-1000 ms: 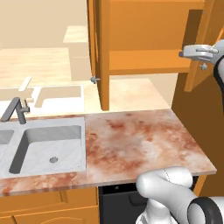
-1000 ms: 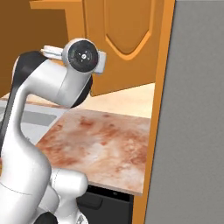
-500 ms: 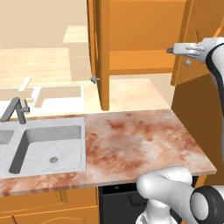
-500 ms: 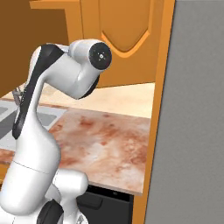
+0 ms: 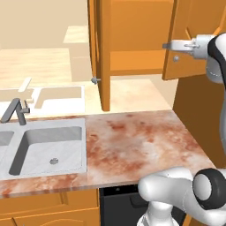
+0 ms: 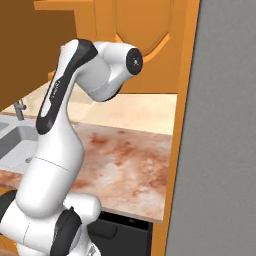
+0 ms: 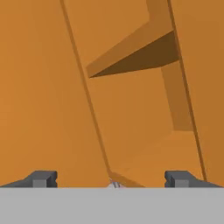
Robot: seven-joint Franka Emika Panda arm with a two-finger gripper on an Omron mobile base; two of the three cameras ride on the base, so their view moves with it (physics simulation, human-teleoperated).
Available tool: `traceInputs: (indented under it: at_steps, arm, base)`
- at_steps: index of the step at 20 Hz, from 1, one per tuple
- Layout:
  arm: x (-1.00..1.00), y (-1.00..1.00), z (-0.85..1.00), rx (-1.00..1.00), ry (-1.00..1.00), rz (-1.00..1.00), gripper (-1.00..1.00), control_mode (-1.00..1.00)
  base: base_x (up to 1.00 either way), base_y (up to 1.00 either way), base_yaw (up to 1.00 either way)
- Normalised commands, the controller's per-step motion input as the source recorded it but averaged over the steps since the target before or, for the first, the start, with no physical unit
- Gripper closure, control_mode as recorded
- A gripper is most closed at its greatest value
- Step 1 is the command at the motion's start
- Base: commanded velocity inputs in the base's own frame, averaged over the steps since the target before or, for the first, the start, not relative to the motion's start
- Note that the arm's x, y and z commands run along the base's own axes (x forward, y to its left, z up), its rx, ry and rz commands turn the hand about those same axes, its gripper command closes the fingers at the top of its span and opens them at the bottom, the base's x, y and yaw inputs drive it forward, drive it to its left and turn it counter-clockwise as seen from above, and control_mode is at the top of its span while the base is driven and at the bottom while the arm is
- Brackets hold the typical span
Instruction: Open the cabinet and move the ladle to the pot. Then close the cabinet.
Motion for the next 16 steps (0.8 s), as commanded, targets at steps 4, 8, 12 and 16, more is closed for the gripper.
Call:
traceInputs:
  at_steps: [4, 8, 12, 16]
  arm:
    - [0.60, 0.15, 0.06, 0.00, -0.13, 0.13, -1.00, -1.00]
    - [0.73, 0.25, 0.00, -0.01, -0.14, 0.10, -1.00, -1.00]
    - [0.51, 0.24, 0.06, -0.02, -0.14, 0.09, -1.00, -1.00]
    - [-0.05, 0.32, 0.26, -0.10, -0.19, 0.04, -1.00, -1.00]
  base:
    - [0.00, 0.00, 0.00]
    - [0.00, 0.00, 0.00]
    - [0.00, 0.00, 0.00]
    - [0.00, 0.00, 0.00]
